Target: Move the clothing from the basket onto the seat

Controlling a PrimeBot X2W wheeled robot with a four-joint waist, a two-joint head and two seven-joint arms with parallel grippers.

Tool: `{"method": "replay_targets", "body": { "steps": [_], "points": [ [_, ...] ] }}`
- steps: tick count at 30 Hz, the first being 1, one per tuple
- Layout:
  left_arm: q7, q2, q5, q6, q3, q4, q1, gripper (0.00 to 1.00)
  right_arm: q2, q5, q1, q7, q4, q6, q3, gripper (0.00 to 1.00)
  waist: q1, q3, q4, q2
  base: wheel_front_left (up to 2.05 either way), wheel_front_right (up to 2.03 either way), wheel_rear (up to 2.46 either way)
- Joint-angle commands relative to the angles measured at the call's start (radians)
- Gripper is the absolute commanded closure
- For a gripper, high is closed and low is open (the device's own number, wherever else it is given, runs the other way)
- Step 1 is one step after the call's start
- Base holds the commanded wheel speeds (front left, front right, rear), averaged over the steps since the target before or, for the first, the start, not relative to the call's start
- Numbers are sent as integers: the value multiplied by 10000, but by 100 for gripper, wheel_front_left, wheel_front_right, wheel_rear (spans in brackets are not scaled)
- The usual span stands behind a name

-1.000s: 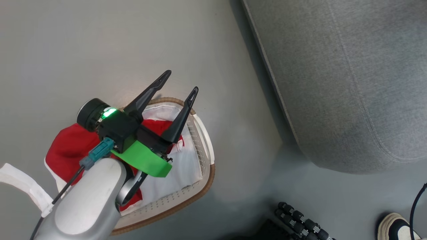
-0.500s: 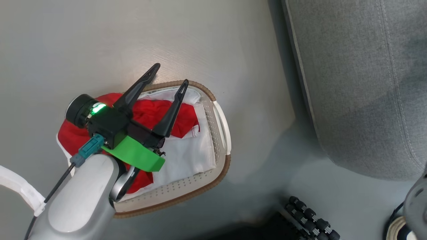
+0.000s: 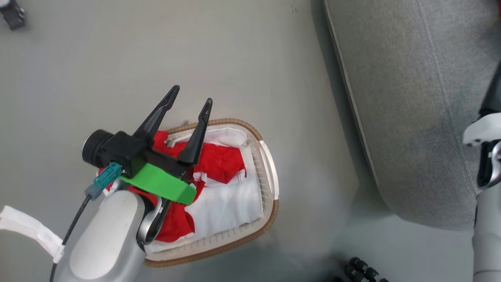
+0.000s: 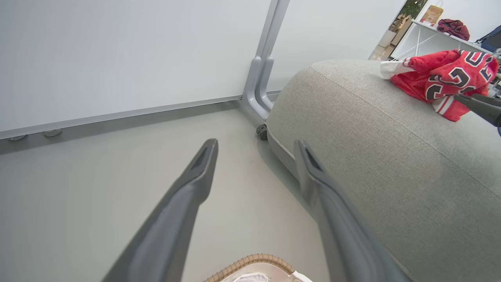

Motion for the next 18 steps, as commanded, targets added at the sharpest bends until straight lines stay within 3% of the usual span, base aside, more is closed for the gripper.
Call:
{"method": "replay_targets", "body": {
  "steps": [1,9,18],
  "points": [
    [6,-63,99,-30,173,111,228,0,23,77,272,-45,-225,-14,219,0,0,-784,370,0,0,0,0],
    [6,-697,447,-30,1545,659,1024,0,224,560,1362,-47,-1113,-14,1991,0,0,-2042,861,0,0,0,0],
    [6,-1390,1037,-30,3557,1482,1548,0,319,1196,1686,-47,-1059,-14,3404,0,0,-3085,1543,0,0,0,0]
  ]
}}
